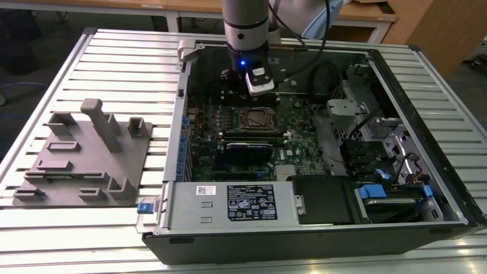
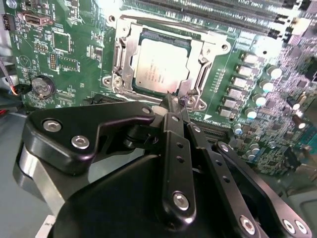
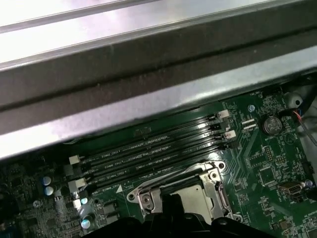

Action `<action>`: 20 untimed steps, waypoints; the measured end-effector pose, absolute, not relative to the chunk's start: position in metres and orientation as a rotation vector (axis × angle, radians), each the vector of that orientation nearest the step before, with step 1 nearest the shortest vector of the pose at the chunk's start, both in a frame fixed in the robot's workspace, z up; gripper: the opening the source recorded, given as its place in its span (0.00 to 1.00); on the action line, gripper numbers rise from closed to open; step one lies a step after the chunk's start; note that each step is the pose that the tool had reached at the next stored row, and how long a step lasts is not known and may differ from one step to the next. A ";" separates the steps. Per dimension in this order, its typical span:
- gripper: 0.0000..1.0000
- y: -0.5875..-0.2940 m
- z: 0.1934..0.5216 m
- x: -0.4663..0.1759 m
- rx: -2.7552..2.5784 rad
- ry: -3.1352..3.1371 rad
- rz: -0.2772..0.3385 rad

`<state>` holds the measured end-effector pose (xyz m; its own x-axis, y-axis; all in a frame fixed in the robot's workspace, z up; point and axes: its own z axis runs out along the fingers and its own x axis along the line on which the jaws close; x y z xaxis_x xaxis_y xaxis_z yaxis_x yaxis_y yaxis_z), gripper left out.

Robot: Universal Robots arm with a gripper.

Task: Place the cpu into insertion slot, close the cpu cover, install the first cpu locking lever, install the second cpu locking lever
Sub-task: 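Install the first cpu locking lever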

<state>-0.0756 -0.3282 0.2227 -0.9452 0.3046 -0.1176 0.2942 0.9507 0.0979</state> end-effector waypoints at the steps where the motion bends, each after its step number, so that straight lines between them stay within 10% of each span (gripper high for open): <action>1: 0.11 -0.329 0.223 -0.076 0.452 2.973 0.120; 20: 0.11 -0.329 0.221 -0.076 0.279 3.016 0.099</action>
